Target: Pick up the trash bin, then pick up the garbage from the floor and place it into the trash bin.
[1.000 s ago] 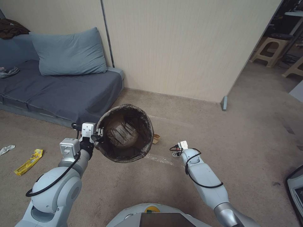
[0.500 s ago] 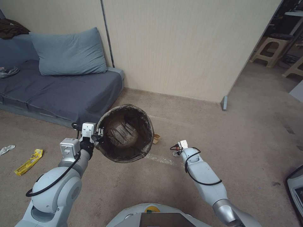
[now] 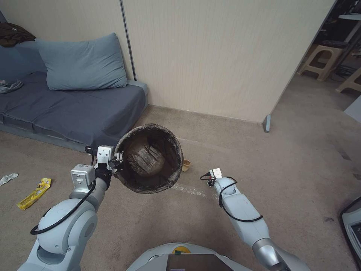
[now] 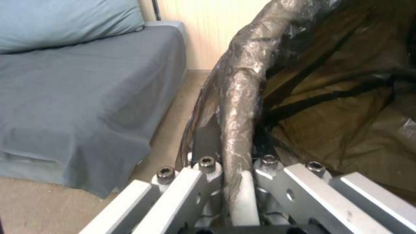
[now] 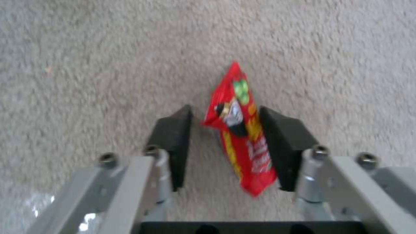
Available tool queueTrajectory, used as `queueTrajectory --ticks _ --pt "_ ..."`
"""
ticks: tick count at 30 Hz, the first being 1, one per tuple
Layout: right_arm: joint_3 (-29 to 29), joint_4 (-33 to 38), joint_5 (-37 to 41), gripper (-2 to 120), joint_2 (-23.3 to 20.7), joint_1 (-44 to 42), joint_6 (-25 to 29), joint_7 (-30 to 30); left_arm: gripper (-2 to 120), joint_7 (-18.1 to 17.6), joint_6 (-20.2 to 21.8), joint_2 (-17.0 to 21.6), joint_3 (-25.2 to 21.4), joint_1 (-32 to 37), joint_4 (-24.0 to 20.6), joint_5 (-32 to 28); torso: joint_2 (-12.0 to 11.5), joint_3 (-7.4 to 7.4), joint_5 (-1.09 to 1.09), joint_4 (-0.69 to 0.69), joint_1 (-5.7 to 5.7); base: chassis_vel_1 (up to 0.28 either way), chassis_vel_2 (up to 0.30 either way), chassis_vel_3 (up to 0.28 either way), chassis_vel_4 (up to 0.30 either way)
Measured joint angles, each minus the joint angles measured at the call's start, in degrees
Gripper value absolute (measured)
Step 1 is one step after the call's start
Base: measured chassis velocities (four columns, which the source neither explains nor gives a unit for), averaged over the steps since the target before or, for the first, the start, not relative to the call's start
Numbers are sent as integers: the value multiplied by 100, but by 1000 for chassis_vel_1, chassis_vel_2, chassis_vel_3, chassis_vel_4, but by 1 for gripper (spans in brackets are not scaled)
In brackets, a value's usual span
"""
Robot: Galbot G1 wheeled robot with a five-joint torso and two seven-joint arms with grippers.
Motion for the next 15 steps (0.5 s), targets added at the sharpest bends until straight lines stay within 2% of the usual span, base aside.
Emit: queueTrajectory --ticks 1,4,5,7,8,10,15 --pt "0 0 0 39 0 0 0 0 0 0 0 0 0 0 0 0 0 0 0 0 0 0 0 0 0" --pt "18 -276 -128 25 70 118 119 -81 0 -3 -3 7 -31 8 0 -5 1 0 -1 2 -1 0 0 0 0" --pt "18 -276 -128 25 70 118 119 -81 0 -3 -3 7 -31 8 0 -5 1 0 -1 2 -1 0 0 0 0" --pt "27 -358 -172 13 98 140 148 -102 0 -3 -8 6 -56 19 0 -6 1 0 4 4 0 0 0 0 0" --pt "27 -358 -172 13 98 140 148 -102 0 -3 -8 6 -56 19 0 -6 1 0 4 4 0 0 0 0 0" --pt "34 -344 -179 0 94 136 147 -101 0 -4 -8 7 -74 20 -1 -5 -1 1 6 6 0 0 0 0 0" --pt "54 -277 -177 0 30 112 103 -66 0 -5 -8 20 -86 5 0 -12 -2 2 1 1 0 0 0 0 0"
